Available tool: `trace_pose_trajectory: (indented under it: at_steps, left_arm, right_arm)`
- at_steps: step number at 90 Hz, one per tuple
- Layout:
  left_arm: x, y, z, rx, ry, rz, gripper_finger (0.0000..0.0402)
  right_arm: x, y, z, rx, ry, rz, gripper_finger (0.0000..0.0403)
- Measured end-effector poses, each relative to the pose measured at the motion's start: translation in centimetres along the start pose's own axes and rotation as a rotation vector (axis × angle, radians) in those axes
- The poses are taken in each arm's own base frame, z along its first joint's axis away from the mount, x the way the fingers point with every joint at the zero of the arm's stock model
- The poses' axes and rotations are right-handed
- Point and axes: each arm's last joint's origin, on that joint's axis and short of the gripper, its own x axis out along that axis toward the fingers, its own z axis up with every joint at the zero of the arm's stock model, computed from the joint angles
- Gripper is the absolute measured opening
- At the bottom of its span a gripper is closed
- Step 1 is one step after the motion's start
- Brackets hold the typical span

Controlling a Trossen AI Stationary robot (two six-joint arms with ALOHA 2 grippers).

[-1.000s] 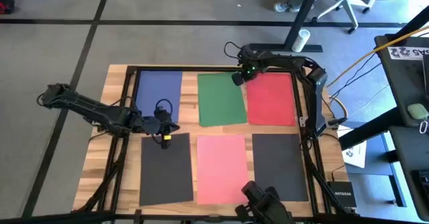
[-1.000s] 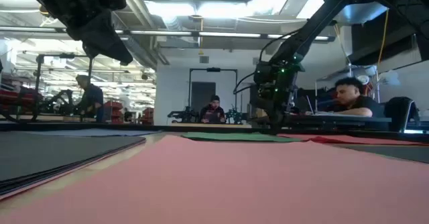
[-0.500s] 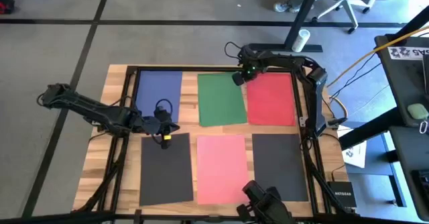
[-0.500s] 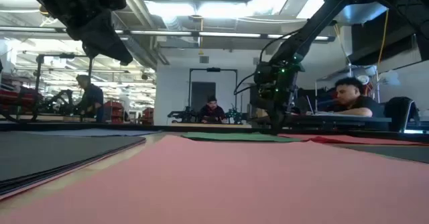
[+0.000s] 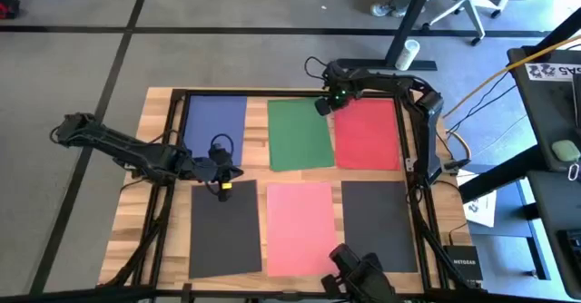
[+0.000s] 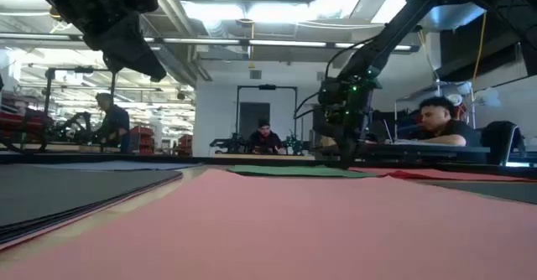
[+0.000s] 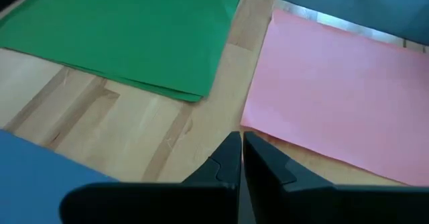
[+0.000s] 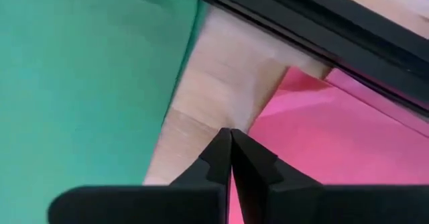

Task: Organize paper
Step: Adjust the green paper

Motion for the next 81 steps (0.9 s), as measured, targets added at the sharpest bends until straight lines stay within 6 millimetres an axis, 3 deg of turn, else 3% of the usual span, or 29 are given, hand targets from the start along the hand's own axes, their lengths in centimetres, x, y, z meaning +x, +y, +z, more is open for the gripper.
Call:
trace_pose_trajectory:
  at_steps: [57,81]
  left_arm:
    - [0.0,0.0,0.0,0.002,0.004,0.002,0.0001]
    - [0.0,0.0,-0.1,0.007,0.006,0.003,0.0001]
  right_arm:
    - [-0.5,-0.4,0.4,-0.020,-0.008,-0.027,0.0000]
    - [-4.4,1.2,-0.3,-0.174,-0.027,0.013,0.0000]
